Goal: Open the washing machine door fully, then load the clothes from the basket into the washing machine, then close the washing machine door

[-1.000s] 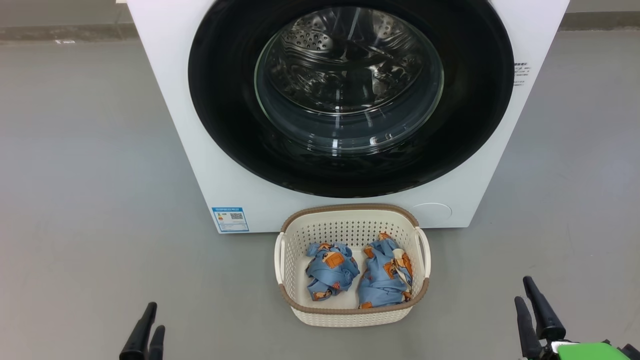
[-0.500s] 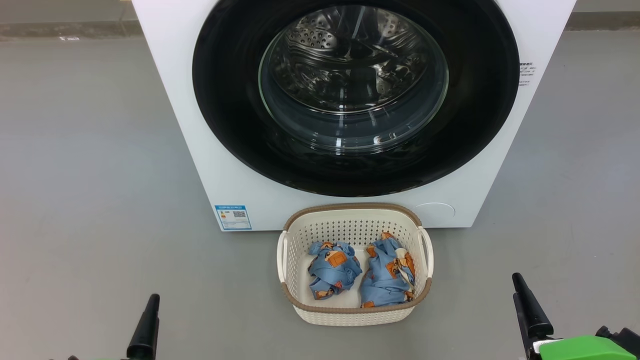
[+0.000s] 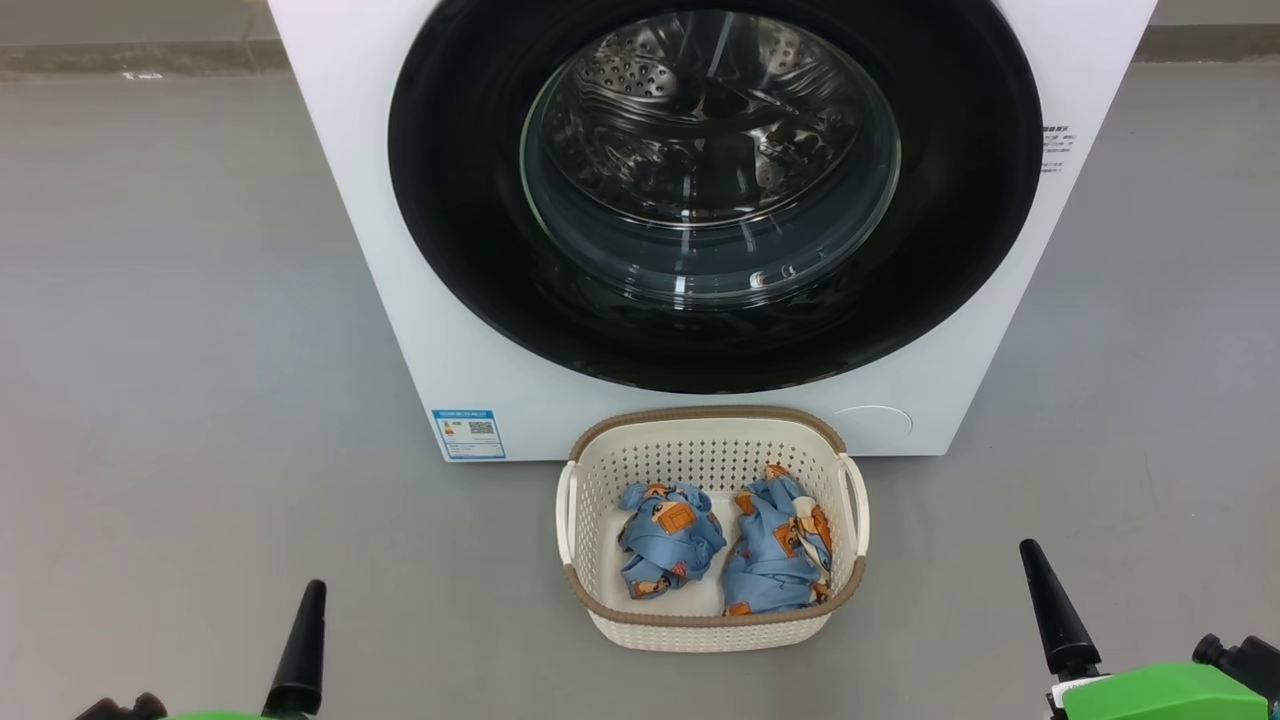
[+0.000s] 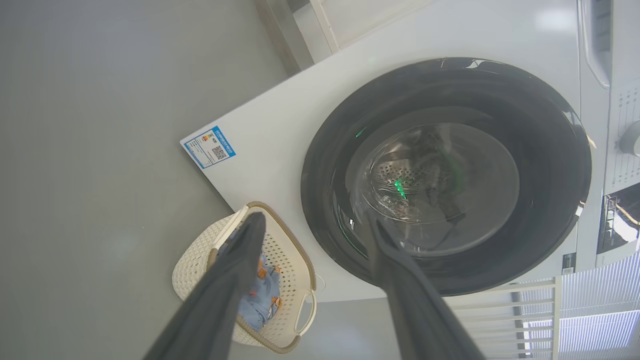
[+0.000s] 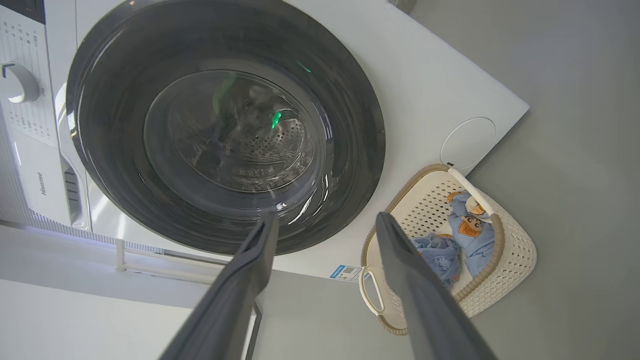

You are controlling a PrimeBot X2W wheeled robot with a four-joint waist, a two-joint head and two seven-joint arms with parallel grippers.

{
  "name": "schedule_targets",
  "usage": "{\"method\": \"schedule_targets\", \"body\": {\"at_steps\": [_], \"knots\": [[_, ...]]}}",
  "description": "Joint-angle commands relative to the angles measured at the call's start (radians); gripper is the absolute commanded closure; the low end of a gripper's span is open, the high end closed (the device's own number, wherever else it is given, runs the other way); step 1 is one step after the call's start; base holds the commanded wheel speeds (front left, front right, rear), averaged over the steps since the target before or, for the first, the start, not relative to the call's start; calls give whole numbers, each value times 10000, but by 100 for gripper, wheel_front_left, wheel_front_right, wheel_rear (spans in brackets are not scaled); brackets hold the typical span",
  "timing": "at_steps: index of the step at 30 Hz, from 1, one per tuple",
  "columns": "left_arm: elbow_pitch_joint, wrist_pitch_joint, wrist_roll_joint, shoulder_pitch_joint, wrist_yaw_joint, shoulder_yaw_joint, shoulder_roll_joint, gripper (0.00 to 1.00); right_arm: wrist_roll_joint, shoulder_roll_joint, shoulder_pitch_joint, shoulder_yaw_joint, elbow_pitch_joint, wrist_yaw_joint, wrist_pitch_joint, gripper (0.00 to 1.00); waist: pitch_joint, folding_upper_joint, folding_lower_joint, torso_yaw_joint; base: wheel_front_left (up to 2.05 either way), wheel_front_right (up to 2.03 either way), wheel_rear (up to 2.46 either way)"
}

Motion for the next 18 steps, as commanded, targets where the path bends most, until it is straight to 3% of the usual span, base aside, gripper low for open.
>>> {"method": "schedule_targets", "body": {"at_steps": [1, 18], "knots": [[-369, -112, 344, -124, -21, 63, 181, 0, -355, -200, -165, 170, -317, 6, -145, 0, -1, 0, 0, 6, 0, 0, 0], [-769, -612, 2594, 65, -25, -163, 212, 0, -1984, -482, -70, 526, -324, 8, -643, 0, -68, 0, 0, 25, 0, 0, 0]]}}
